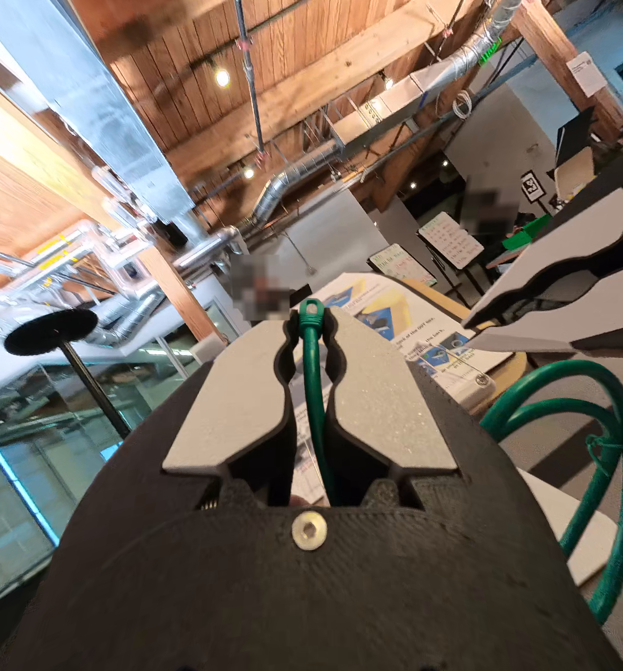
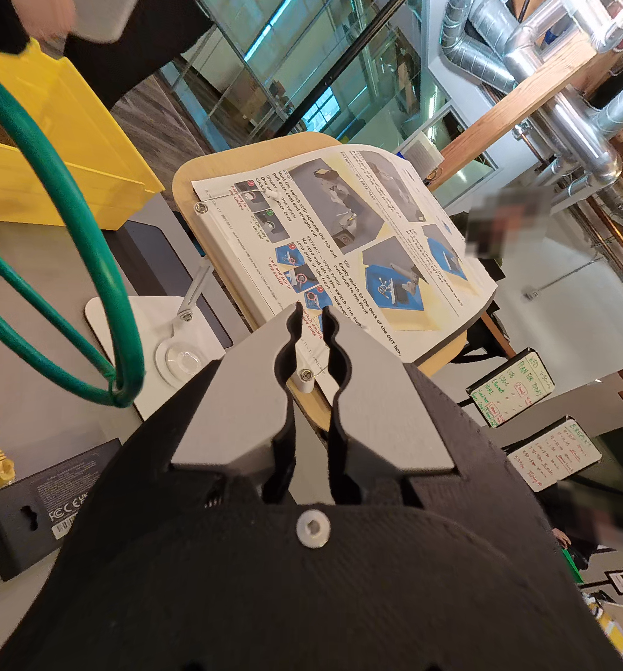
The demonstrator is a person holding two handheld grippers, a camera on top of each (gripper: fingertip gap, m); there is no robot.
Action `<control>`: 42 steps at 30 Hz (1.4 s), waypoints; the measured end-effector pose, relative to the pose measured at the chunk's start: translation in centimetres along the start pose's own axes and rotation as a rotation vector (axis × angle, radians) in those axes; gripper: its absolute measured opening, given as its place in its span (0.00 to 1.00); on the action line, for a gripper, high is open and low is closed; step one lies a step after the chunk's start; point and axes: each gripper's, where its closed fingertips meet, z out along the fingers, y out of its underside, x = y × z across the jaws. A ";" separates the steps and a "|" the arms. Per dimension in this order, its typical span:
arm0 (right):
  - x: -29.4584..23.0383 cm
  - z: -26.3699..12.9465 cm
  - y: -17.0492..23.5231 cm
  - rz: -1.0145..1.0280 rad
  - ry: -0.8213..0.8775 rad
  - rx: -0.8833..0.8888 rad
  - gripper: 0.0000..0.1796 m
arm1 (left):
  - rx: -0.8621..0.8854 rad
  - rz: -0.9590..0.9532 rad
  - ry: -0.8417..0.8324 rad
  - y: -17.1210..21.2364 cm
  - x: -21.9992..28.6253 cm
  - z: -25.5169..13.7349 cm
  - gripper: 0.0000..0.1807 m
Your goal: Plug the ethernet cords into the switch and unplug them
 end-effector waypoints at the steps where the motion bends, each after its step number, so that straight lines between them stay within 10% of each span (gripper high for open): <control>1: 0.1 0.0 0.0 0.002 0.001 -0.001 0.05 | 0.021 0.012 -0.011 -0.7 -0.3 -0.2 0.07; 13: 2.0 -4.8 -7.9 -0.145 0.074 0.205 0.14 | 0.130 0.097 0.024 -5.1 0.8 -1.4 0.07; 24: 1.8 -8.7 -11.6 0.328 -0.372 0.295 0.38 | 0.152 0.212 0.042 -5.8 3.3 -1.6 0.07; 33: -0.9 -8.5 -11.0 0.464 -0.596 0.240 0.30 | 0.189 0.229 0.078 -6.5 4.7 -2.0 0.07; 42: 0.5 -11.9 -11.6 0.900 -1.075 0.563 0.11 | 0.340 0.178 0.237 -9.1 5.2 -3.8 0.07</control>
